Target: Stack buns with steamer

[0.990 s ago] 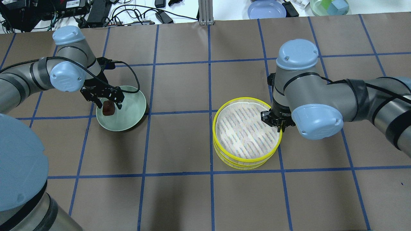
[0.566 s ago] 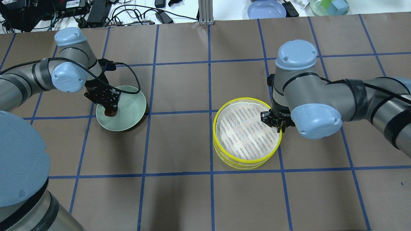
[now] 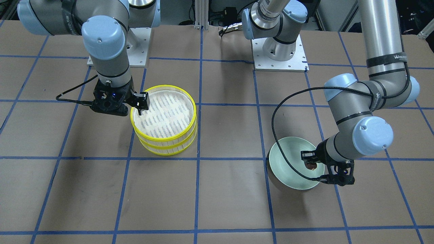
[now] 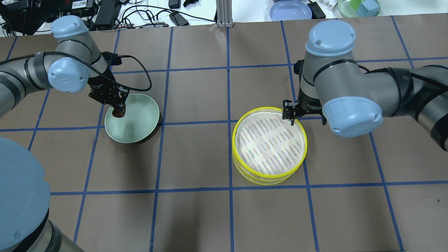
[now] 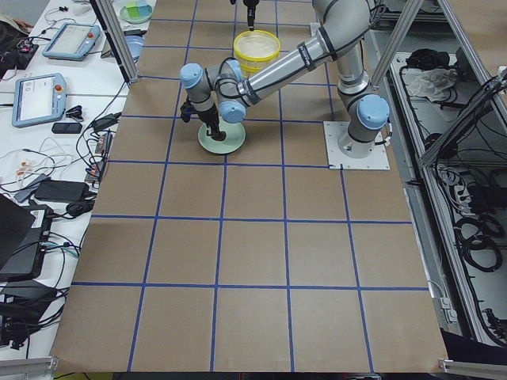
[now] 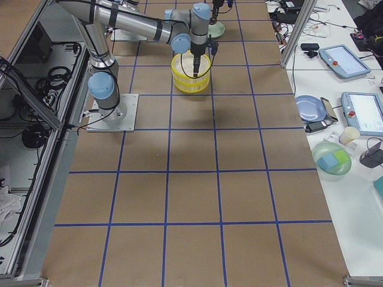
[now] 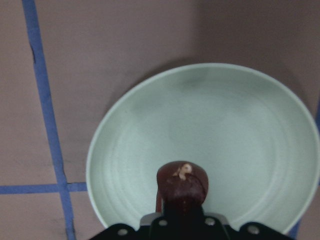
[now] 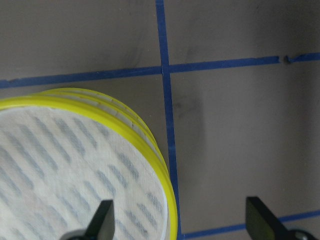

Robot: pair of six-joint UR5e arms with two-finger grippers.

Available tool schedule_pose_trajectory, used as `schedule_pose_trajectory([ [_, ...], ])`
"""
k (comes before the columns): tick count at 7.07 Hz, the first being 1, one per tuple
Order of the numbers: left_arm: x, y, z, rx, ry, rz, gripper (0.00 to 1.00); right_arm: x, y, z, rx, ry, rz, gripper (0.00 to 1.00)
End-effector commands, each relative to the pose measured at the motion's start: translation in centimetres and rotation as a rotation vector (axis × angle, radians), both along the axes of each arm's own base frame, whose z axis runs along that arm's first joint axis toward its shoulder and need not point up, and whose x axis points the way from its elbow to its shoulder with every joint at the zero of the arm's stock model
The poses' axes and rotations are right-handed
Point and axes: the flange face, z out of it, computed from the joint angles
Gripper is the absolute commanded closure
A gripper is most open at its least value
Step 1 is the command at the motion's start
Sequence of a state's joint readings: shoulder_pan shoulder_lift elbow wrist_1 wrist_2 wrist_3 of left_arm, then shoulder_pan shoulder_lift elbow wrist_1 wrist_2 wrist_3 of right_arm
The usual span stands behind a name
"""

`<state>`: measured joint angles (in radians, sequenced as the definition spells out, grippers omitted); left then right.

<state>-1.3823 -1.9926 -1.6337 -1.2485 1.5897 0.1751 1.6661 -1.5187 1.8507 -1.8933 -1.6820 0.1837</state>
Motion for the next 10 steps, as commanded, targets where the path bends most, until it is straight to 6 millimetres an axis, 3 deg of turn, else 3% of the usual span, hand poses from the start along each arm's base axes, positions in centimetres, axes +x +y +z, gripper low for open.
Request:
schedule_pose_trajectory([
  [1, -8.7, 1.1, 6.6, -0.063, 0.059, 0.104, 1.00, 0.6, -2.4, 12.0, -0.106, -0.051, 0.001, 0.01],
  [2, -14.2, 2.8, 8.3, -0.084, 0.062, 0.104, 1.00, 0.6, -2.5, 15.9, -0.112, -0.056, 0.000, 0.01],
  [3, -19.9, 4.8, 9.6, -0.087, 0.129, 0.106, 1.00, 0.7, -2.7, 17.2, -0.132, -0.092, -0.002, 0.00],
  [4, -24.9, 6.8, 10.2, -0.076, 0.180, 0.159, 1.00, 0.4, -2.0, 17.2, -0.101, -0.082, -0.005, 0.00],
  [6, -33.7, 11.5, 9.5, -0.026, 0.253, 0.108, 1.00, 0.5, -1.6, 17.0, -0.092, -0.088, -0.005, 0.00],
  [7, -36.4, 13.3, 8.5, 0.028, 0.294, 0.094, 1.00, 0.4, -1.6, 17.1, -0.095, -0.085, -0.004, 0.00],
  [9, -36.6, 15.0, 6.2, 0.082, 0.290, 0.092, 1.00, 0.2, -1.7, 17.0, -0.094, -0.077, 0.028, 0.00],
  [10, -36.4, 15.6, 5.1, 0.103, 0.278, 0.094, 0.62, 0.2, -1.7, 17.0, -0.086, -0.077, 0.071, 0.00],
])
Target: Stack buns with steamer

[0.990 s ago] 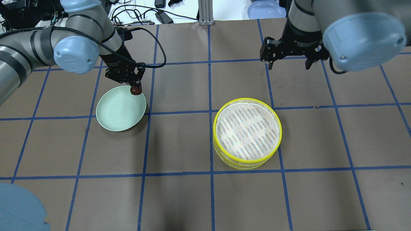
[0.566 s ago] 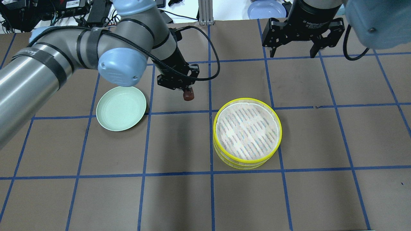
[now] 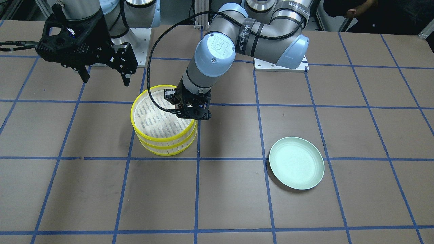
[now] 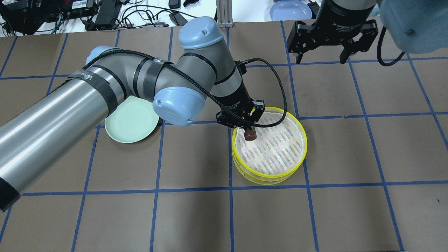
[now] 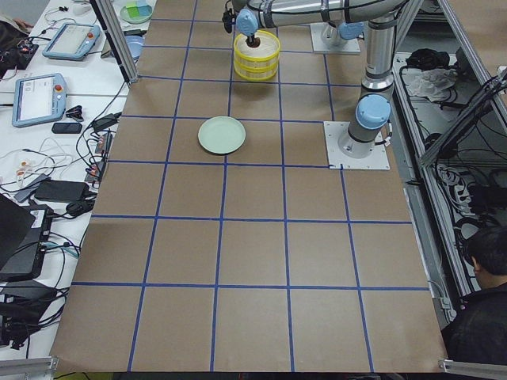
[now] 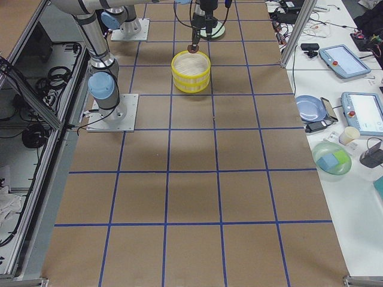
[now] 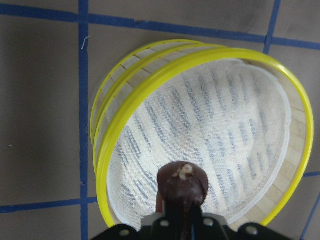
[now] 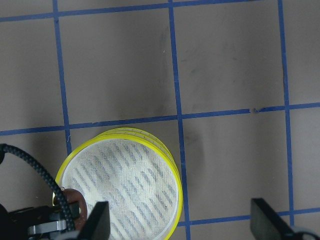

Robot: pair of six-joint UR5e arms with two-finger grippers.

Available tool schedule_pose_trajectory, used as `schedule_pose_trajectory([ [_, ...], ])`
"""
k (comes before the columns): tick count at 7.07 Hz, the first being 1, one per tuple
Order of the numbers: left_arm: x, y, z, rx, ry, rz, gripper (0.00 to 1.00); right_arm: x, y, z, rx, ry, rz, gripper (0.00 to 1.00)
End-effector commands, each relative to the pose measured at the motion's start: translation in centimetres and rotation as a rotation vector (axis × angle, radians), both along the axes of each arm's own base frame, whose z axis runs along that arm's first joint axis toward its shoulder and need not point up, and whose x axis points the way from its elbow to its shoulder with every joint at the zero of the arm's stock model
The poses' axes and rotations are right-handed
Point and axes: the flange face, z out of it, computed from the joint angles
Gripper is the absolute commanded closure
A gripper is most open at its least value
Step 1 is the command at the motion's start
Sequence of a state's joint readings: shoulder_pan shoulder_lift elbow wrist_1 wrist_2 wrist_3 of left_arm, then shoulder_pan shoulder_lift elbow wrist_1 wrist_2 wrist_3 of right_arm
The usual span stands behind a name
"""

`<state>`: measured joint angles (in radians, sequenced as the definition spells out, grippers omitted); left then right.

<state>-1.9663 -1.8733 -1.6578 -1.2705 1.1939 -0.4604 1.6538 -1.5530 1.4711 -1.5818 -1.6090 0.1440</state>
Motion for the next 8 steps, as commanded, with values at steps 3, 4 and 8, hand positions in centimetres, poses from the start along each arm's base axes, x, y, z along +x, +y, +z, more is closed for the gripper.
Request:
schedule_pose_trajectory([
  [3, 0.0, 0.7, -1.0, 0.008, -0.003, -0.002, 0.00, -0.1, 0.4, -0.4, 0.042, 0.005, 0.075, 0.00],
  [4, 0.1, 0.6, -1.0, 0.006, -0.006, -0.002, 0.00, -0.1, 0.4, -0.4, 0.043, 0.006, 0.075, 0.00],
  [8, 8.9, -5.0, 5.1, -0.204, -0.195, 0.037, 0.00, -0.1, 0.6, -0.2, 0.039, 0.011, 0.082, 0.00],
])
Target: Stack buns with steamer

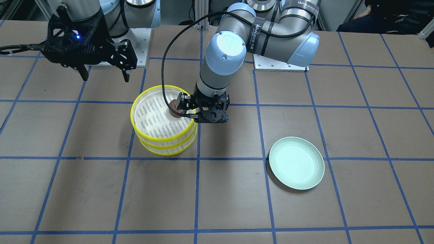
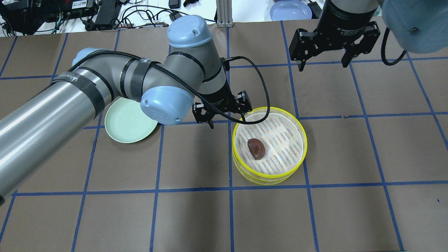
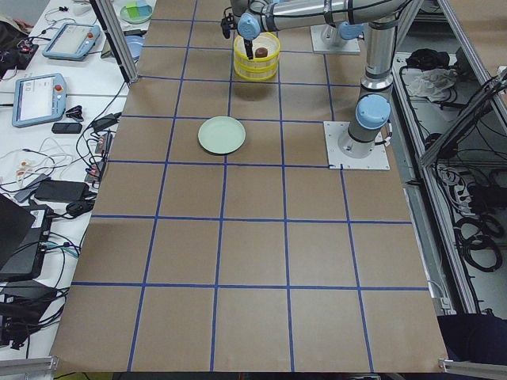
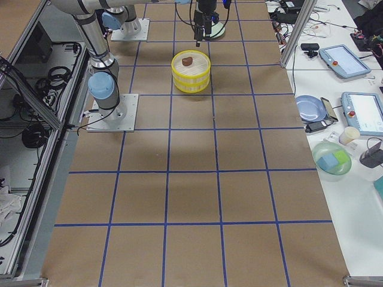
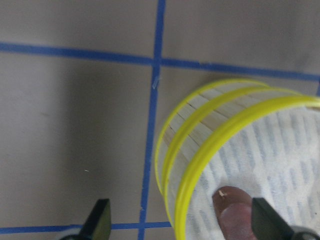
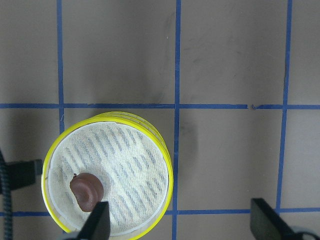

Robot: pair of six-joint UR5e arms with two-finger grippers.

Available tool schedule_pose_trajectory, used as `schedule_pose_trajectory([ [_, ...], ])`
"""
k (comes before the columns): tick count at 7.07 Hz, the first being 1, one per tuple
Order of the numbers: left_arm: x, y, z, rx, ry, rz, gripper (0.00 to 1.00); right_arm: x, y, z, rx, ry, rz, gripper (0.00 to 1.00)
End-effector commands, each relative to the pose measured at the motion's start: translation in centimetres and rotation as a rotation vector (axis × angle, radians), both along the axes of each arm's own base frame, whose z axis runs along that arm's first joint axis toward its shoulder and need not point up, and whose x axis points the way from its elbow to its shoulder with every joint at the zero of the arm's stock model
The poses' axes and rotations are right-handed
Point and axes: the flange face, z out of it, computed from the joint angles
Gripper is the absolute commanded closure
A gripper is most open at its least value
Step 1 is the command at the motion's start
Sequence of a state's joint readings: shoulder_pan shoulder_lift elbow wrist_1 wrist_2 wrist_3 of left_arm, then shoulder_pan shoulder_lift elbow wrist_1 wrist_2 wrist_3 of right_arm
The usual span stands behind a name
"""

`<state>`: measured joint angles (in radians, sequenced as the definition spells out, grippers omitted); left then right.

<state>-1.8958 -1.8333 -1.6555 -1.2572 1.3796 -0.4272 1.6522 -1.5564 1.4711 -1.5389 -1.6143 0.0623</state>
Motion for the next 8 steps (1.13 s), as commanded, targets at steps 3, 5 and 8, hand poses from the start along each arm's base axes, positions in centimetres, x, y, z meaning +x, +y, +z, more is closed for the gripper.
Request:
schedule_pose_trajectory([
  [3, 14.3, -4.2, 11.1, -0.165, -0.113, -0.041, 0.00, 0.2, 0.1, 0.2, -0.009, -0.011, 0.001, 0.00],
  [5, 20.3, -2.8, 14.4, -0.174, -0.224, -0.027, 0.00, 0.2, 0.1, 0.1, -0.006, -0.009, -0.003, 0.00],
  [8, 22.8, -1.4, 17.0, -0.216, -0.236, -0.011, 0.00, 0.3, 0.1, 0.1, -0.006, -0.013, -0.008, 0.00],
])
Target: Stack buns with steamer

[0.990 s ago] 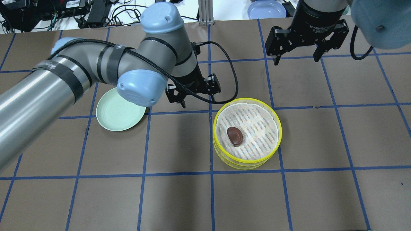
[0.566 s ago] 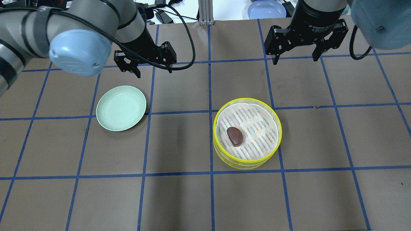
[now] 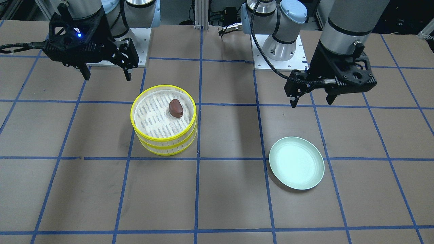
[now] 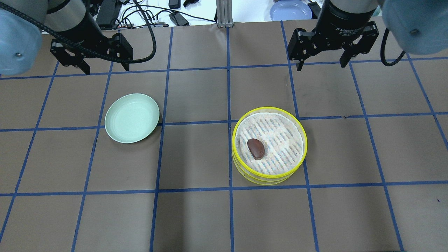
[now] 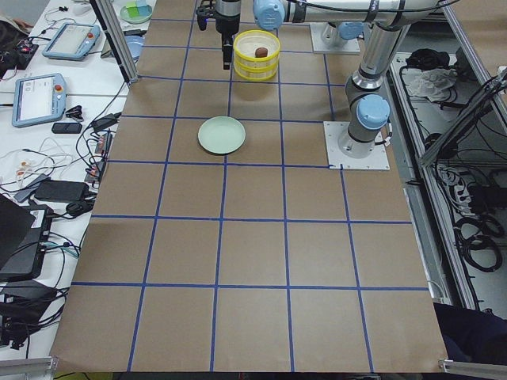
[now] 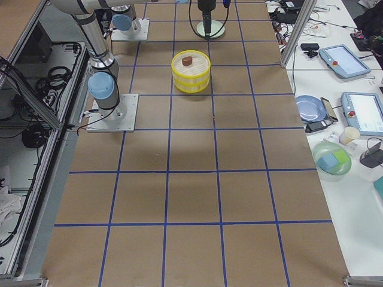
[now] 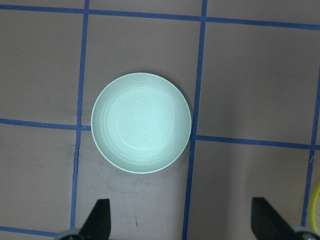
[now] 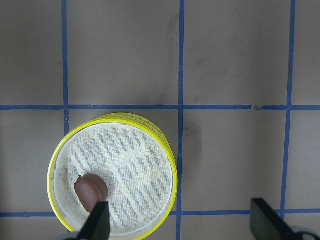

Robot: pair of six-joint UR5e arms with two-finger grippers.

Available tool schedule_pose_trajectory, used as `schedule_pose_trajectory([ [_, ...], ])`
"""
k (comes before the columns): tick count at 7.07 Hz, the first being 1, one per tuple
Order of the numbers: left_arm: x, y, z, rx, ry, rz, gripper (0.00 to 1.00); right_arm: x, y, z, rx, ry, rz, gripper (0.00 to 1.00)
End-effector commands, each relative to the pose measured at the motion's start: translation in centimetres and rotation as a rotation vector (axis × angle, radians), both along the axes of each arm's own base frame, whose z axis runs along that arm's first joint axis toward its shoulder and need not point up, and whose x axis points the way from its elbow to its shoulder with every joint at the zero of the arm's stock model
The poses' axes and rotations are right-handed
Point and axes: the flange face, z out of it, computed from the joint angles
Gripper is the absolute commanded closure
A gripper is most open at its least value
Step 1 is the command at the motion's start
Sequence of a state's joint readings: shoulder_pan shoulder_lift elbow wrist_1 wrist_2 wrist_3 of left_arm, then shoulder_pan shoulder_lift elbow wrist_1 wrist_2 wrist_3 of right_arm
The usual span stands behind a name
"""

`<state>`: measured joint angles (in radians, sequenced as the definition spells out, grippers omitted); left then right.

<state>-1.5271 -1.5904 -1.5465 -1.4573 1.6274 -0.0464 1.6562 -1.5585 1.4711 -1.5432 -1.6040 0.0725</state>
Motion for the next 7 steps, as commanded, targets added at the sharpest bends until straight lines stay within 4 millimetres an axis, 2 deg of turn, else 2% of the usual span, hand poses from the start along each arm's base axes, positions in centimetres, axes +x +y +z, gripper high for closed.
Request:
schedule_pose_trajectory([
  [1, 0.47, 1.02, 0.77, -0.003, -0.004, -0.007, 0.00, 0.04, 0.01, 0.00, 0.000, -0.001, -0.002, 0.00],
  [7, 0.23, 1.52, 0.38, 0.008, 0.011, -0.008, 0.00, 0.11, 0.02, -0.04, -0.001, -0.001, 0.001, 0.00],
])
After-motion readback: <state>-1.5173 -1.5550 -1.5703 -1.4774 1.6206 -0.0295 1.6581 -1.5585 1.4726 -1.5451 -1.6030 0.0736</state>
